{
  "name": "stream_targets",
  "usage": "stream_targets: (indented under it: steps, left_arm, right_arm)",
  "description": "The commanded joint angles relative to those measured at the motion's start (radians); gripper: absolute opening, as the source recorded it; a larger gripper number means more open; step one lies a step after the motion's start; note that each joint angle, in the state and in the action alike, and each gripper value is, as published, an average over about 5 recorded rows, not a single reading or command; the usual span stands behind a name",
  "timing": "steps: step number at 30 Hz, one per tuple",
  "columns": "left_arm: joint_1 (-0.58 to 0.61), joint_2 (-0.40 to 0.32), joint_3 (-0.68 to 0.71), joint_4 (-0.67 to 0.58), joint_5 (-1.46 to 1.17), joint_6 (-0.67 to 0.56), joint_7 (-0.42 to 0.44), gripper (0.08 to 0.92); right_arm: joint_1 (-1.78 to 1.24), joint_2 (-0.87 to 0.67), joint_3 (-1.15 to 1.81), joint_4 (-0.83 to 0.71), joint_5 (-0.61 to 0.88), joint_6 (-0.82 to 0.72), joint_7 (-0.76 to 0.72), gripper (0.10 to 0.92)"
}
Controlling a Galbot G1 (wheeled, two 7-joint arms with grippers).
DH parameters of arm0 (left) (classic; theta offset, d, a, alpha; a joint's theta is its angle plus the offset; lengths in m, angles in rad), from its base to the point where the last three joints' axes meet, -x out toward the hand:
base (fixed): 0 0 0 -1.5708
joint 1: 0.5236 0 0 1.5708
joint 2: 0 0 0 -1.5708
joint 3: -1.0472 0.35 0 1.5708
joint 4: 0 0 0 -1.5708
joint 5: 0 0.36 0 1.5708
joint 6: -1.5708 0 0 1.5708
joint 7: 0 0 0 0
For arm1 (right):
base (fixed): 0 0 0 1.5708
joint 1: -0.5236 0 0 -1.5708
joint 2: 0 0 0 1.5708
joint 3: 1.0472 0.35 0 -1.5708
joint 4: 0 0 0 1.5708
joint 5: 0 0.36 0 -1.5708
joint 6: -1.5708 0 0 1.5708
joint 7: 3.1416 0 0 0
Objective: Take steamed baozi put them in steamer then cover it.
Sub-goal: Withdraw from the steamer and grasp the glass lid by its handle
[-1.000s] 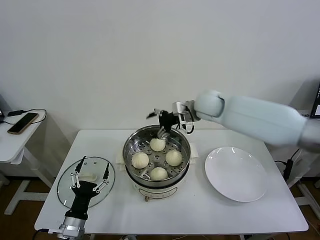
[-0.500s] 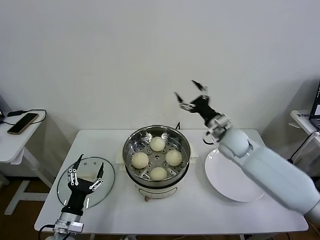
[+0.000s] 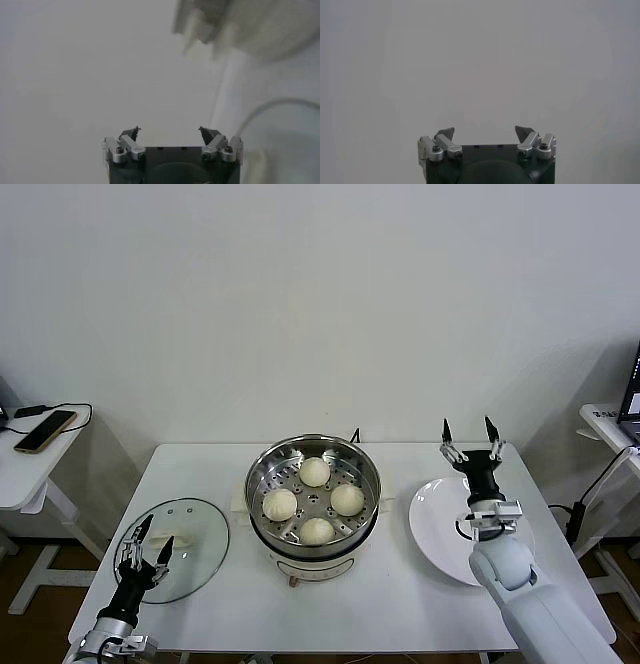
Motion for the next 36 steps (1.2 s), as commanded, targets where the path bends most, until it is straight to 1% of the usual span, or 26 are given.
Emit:
stream_targets:
  steps: [1,8,17,28,36]
  left_arm:
    - [-0.043,0.004,-0.02,0.13,0.256,0.088,-0.044,0.823]
    - [-0.098,0.007,-0.008,0.168,0.289,0.07,-0.048,0.823]
    - [-0.138,0.013,0.023,0.193,0.287,0.073,-0.024,0.823]
    - [-0.2,0.001,0.054,0.224,0.274,0.072,-0.031,0.823]
    - [-0.263,-0.001,0.054,0.302,0.267,0.051,-0.041,0.823]
  right_arm:
    - [-0.176,0.08,0.15,0.0,-0.059,0.035,0.004,0.823]
    - [-0.189,0.095,0.15,0.002,-0.059,0.029,-0.004,0.823]
    - [-0.198,0.101,0.162,0.006,-0.064,0.027,-0.005,0.823]
    - [-0.201,0.115,0.161,0.005,-0.079,0.025,-0.008,0.823]
    - [-0.209,0.133,0.186,-0.008,-0.084,0.026,-0.016,0.823]
